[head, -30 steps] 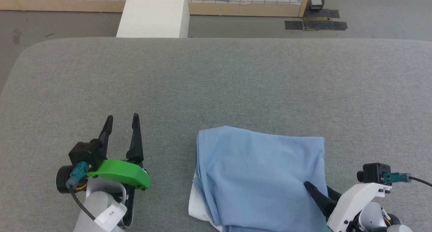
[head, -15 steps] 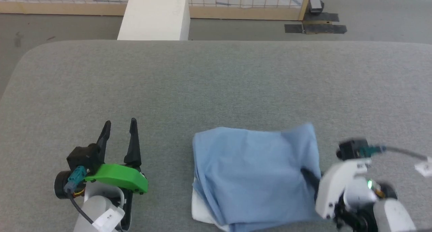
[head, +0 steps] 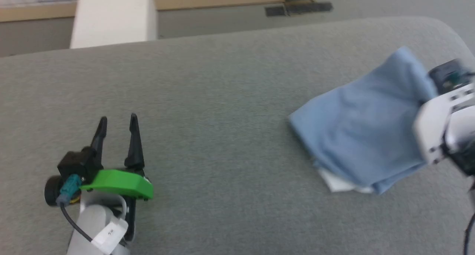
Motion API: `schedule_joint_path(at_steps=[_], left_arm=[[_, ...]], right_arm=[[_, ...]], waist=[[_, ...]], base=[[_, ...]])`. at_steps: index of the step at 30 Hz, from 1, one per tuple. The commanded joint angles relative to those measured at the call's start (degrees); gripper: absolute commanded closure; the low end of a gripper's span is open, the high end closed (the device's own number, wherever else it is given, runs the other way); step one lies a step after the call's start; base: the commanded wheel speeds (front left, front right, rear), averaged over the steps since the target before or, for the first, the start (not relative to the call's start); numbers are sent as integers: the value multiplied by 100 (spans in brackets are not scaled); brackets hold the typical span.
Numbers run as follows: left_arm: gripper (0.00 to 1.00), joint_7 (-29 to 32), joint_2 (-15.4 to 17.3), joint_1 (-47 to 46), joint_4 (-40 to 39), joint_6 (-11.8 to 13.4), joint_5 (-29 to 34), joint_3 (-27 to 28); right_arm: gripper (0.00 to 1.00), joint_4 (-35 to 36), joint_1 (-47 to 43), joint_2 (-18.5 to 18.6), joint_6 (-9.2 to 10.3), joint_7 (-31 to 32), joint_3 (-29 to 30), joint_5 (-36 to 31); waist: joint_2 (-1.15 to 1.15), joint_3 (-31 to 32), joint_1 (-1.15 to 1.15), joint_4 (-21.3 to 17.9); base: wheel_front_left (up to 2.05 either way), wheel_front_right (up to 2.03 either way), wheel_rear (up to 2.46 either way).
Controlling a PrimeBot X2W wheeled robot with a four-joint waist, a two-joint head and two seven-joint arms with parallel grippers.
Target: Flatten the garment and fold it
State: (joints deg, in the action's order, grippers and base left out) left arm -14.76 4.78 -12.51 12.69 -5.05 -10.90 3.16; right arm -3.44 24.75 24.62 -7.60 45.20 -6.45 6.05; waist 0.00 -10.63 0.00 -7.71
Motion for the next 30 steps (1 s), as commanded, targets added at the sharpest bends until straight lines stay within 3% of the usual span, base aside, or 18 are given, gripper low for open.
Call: schedule_joint_path(at_steps=[1, 9, 15, 18, 19, 25, 30], left_arm=[[0, -24, 70, -162, -65, 24, 107, 2], [0, 127, 295, -641, -401, 73, 222, -47], [0, 384, 377, -868, -864, 165, 412, -254], [0, 413, 383, -864, -884, 171, 402, -279], [0, 413, 382, -846, -876, 176, 394, -284], [0, 326, 302, -624, -699, 203, 290, -301], [0, 196, 176, -371, -362, 181, 111, -338]], right_arm=[[100, -135, 179, 75, 11, -64, 140, -92], [100, -1066, 844, 143, 11, -736, 1161, -612], [100, -2238, 1567, -127, 11, -1742, 2335, -1499], [100, -2475, 1689, -240, 11, -2019, 2643, -1709], [0, -2577, 1711, -299, 11, -2057, 2781, -1768], [0, -2794, 1640, -505, 11, -2521, 3155, -1903], [0, -2605, 1247, -595, 11, -3149, 3074, -1542]], waist=[[0, -504, 0, -525], [0, -1282, 0, -934], [0, -1852, 0, -826], [0, -1826, 0, -737], [0, -1785, 0, -703], [0, -1222, 0, -498], [0, -480, 0, -245]], base=[[0, 0, 0], [0, 0, 0], [0, 0, 0], [0, 0, 0], [0, 0, 0], [0, 0, 0], [0, 0, 0]])
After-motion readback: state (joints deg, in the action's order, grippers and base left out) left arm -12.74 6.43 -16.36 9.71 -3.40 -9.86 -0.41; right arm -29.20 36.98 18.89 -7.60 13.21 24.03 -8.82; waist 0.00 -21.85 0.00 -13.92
